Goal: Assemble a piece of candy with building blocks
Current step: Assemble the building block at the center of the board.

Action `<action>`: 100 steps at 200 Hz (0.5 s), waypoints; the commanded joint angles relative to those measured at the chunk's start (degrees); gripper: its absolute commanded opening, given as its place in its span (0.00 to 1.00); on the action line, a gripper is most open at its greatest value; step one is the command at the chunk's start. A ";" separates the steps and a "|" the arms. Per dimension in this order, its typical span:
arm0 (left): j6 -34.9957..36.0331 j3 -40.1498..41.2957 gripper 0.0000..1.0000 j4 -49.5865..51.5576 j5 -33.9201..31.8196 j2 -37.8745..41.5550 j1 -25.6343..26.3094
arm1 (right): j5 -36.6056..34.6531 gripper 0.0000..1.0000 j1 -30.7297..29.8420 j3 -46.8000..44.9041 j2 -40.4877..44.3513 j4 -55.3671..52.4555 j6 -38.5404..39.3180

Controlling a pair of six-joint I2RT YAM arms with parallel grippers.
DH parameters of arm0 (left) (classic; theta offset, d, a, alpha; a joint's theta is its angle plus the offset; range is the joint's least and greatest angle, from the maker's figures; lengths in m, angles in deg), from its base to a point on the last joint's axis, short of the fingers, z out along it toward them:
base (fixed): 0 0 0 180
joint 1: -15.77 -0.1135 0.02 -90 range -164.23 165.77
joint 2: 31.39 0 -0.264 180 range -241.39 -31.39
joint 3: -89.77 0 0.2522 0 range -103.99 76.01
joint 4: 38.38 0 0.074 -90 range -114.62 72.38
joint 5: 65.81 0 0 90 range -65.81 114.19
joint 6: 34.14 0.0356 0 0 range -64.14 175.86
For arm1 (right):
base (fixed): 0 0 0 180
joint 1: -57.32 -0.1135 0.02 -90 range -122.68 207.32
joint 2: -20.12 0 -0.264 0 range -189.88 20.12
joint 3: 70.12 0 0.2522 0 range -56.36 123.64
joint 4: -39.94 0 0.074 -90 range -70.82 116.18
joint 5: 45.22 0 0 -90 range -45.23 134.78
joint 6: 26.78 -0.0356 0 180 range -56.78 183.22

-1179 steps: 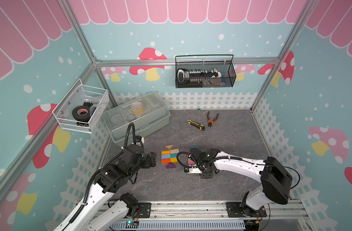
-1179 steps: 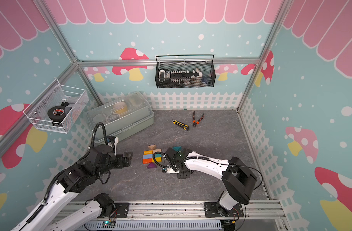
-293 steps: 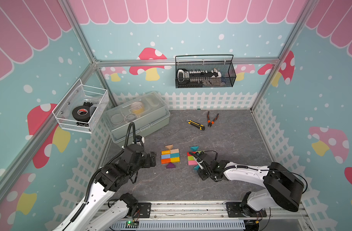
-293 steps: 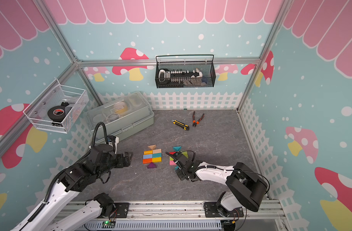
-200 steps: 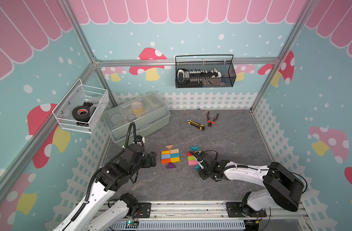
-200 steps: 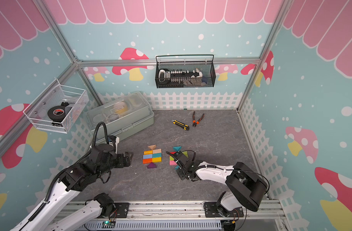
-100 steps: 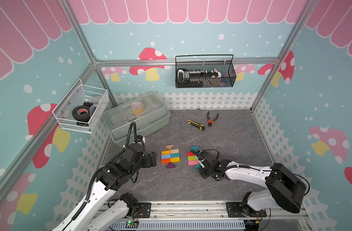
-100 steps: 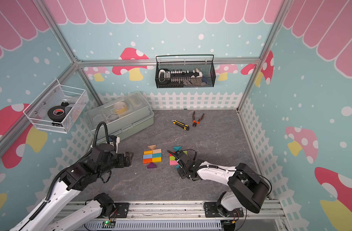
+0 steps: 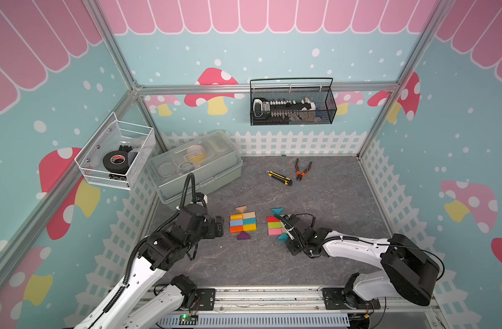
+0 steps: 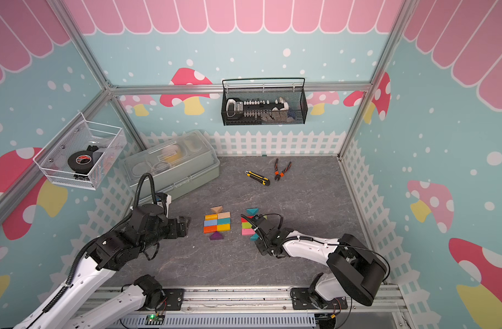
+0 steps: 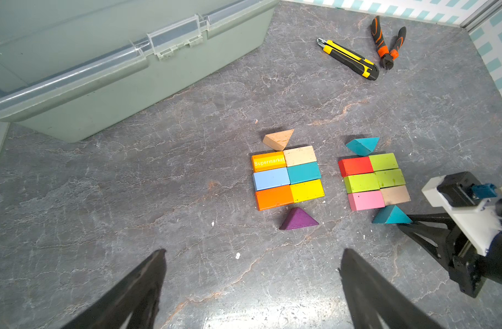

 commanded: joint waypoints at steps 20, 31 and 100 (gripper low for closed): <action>0.86 0.87 0.94 -0.08 0.33 0.04 -0.44 | -0.28 0.20 0.51 -0.04 0.09 0.02 -0.81; 0.86 0.80 0.94 -0.08 0.36 0.04 -0.46 | -0.58 0.20 0.62 0.13 -0.10 0.07 -0.98; 0.86 0.84 0.94 -0.05 0.38 0.13 -0.48 | 0.12 0.20 0.88 0.51 -0.91 0.25 -1.08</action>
